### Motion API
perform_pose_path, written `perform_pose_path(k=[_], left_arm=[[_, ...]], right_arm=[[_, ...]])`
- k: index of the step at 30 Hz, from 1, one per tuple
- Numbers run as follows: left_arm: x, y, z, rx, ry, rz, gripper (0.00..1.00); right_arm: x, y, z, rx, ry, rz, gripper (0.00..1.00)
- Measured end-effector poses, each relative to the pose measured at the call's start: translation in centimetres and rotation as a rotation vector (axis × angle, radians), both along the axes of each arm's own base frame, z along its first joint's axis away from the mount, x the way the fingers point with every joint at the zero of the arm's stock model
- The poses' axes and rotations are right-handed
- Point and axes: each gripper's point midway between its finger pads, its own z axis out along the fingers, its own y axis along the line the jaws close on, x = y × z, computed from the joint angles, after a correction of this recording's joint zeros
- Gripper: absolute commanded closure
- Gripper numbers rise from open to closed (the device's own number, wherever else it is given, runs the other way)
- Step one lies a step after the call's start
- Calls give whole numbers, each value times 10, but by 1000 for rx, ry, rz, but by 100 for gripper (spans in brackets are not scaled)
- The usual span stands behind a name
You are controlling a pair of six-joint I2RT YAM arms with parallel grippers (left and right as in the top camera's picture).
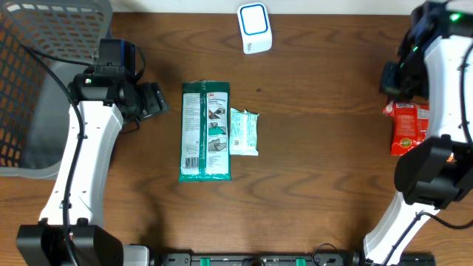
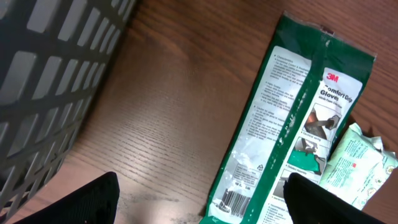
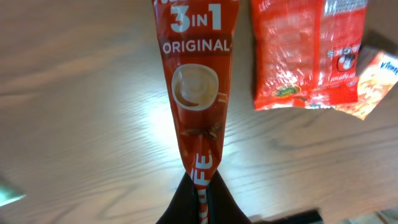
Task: Scan the item barcode
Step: 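Carry the stick right and drop it beside the red snack bag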
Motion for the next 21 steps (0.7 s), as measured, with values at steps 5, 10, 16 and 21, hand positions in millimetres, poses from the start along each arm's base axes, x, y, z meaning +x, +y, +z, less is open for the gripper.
perform_pose_path(k=[5, 10, 16, 21], left_arm=[[0, 0, 0, 0, 2, 0, 14], [0, 0, 0, 0, 1, 0, 14], [0, 0, 0, 0, 1, 0, 14], [0, 0, 0, 0, 1, 0, 14]], right_arm=[[-19, -8, -52, -47, 105, 6, 99], [-36, -16, -90, -101, 159, 14, 90], [-41, -25, -99, -160, 174, 21, 12], [-39, -28, -99, -175, 169, 23, 12]])
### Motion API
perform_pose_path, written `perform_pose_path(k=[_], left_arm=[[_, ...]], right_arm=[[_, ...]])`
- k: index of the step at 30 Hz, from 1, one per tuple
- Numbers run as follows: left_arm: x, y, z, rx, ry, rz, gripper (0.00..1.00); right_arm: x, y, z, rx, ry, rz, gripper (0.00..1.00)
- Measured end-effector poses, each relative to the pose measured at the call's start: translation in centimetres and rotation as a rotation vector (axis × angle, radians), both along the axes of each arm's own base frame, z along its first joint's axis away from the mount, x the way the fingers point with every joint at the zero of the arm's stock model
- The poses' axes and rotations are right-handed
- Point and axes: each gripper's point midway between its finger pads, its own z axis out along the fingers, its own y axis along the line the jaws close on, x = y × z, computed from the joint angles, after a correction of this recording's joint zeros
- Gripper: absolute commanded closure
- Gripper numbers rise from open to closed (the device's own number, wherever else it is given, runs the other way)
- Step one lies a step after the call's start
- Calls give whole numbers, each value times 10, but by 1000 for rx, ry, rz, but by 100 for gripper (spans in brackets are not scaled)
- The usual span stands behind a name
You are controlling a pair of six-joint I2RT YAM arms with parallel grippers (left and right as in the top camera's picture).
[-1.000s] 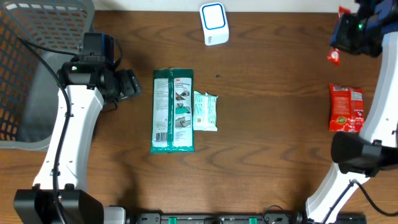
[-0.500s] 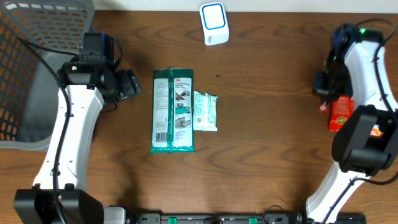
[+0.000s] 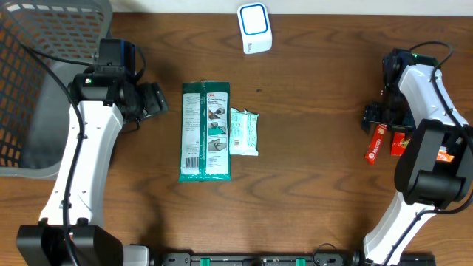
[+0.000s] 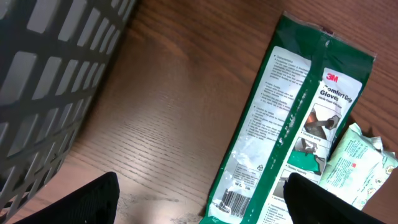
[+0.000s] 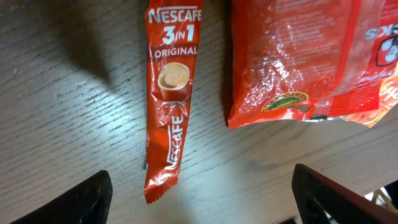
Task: Scan the item barcode
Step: 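Carry the stick right and drop it beside the red snack bag, then move the right gripper left onto the mint-green tissue pack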
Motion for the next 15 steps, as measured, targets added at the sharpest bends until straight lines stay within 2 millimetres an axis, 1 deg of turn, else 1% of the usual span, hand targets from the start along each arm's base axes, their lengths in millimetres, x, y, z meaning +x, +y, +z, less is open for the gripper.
perform_pose_path(k=[2, 4, 6, 7, 9, 11, 12, 13, 15], left_arm=[[0, 0, 0, 0, 0, 0, 14], [0, 0, 0, 0, 0, 0, 14], [0, 0, 0, 0, 0, 0, 14], [0, 0, 0, 0, 0, 0, 14], [0, 0, 0, 0, 0, 0, 14], [0, 0, 0, 0, 0, 0, 14], [0, 0, 0, 0, 0, 0, 14], [0, 0, 0, 0, 0, 0, 14], [0, 0, 0, 0, 0, 0, 14]], right_arm=[[0, 0, 2, 1, 1, 1, 12], [4, 2, 11, 18, -7, 0, 12], [17, 10, 25, 70, -52, 3, 13], [27, 17, 33, 114, -91, 5, 14], [46, 35, 47, 214, -170, 25, 15], [64, 66, 60, 372, -246, 70, 15], [68, 82, 63, 442, -265, 94, 15], [71, 104, 67, 536, -284, 131, 15], [75, 129, 71, 622, -303, 181, 15]])
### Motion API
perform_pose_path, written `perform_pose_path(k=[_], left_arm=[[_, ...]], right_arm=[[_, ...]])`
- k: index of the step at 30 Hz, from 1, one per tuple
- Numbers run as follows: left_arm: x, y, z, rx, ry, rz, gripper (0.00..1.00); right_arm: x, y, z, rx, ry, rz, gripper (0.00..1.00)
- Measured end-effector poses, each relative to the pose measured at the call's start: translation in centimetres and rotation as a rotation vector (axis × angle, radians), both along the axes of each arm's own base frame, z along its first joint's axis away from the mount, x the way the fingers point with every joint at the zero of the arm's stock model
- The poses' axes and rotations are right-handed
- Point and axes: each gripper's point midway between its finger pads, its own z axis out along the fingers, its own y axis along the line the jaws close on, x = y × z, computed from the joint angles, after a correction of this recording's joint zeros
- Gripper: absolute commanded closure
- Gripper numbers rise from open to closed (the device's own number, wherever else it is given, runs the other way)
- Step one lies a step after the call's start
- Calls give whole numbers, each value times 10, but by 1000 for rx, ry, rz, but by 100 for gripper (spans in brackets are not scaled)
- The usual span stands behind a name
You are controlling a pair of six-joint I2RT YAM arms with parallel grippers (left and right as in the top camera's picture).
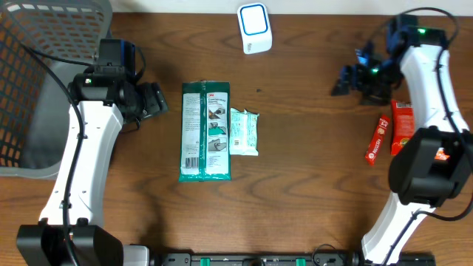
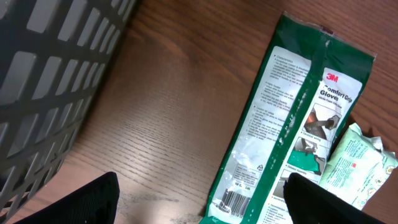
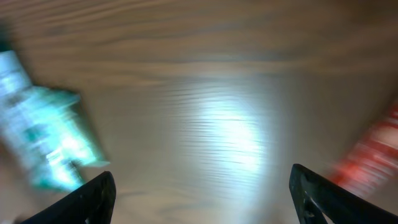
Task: Scan the item barcode
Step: 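Move the right gripper left onto the mint-green tissue pack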
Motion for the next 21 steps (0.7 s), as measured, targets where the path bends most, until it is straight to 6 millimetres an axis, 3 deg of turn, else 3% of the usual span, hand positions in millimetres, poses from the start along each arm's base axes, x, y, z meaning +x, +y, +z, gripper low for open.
perform_pose_path(k=[6, 11, 16, 21], left_arm=[[0, 0, 0, 0, 0, 0, 14], [0, 0, 0, 0, 0, 0, 14], [0, 0, 0, 0, 0, 0, 14], [0, 0, 0, 0, 0, 0, 14]], right_arm=[[-6, 93, -3, 134, -50, 220, 13], [-23, 146, -15, 114, -58, 368, 11], [-27, 174, -20, 55, -88, 423, 10], [-26, 177, -24, -1, -90, 402, 9]])
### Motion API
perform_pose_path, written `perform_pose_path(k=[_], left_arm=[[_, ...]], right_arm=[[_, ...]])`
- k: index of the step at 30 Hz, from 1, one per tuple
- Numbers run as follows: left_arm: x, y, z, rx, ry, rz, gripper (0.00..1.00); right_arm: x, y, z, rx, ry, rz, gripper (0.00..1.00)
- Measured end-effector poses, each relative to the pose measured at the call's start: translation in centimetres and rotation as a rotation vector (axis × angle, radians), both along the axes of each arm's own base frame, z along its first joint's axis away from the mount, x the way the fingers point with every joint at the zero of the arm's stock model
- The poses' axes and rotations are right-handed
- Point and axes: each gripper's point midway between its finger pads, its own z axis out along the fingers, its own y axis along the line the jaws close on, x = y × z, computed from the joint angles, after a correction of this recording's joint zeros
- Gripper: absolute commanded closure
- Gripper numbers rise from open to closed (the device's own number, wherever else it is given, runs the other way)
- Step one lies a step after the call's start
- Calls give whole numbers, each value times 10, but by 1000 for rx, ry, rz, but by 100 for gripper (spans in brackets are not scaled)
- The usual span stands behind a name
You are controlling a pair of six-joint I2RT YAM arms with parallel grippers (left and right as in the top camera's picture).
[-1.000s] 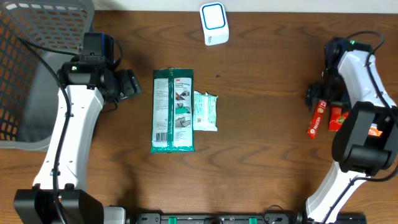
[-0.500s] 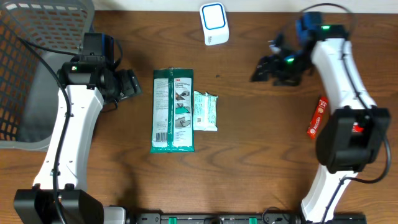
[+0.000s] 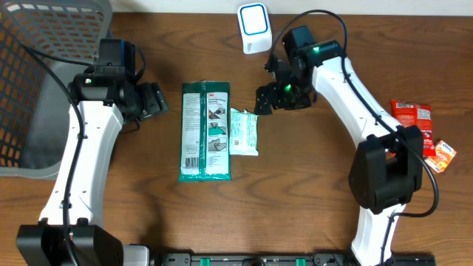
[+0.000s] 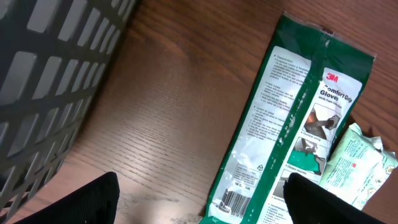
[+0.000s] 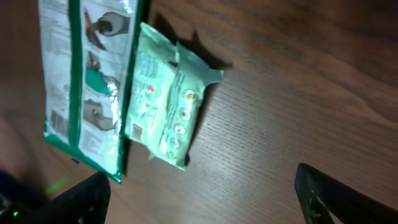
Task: Scan the item barcode
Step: 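Move the right gripper left onto the mint-green tissue pack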
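Note:
A long green glove pack (image 3: 205,131) lies flat mid-table, its barcode (image 4: 232,200) at the near end. A small pale green wipes pack (image 3: 244,131) lies against its right side. The white and blue scanner (image 3: 254,28) stands at the far edge. My right gripper (image 3: 267,100) hangs open just above and right of the wipes pack (image 5: 168,106), nothing between its fingers (image 5: 62,202). My left gripper (image 3: 157,100) is open to the left of the glove pack (image 4: 292,124), holding nothing.
A grey mesh basket (image 3: 44,74) fills the far left corner. Red snack packs (image 3: 410,118) and an orange sachet (image 3: 442,154) lie at the right edge. Bare wood lies between the scanner and the packs.
My right gripper has moved from the far right of the table to a spot beside the top of the wipes pack, still open. The left arm and both packs are unchanged.
My right gripper was shut on a red coffee stick near the red packs at the right. Then the stick lay on the table beside them and the gripper was open. The gripper then stood further left, and now it is by the wipes pack.

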Motion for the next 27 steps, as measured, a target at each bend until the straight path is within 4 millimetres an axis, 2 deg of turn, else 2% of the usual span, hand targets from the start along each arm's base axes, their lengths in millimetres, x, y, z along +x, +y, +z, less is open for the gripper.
perform_pose_path(k=[8, 27], left_arm=[[0, 0, 0, 0, 0, 0, 14], [0, 0, 0, 0, 0, 0, 14]], right_arm=[[3, -7, -2, -30, 5, -48, 9], [3, -8, -2, -36, 12, -74, 9]])
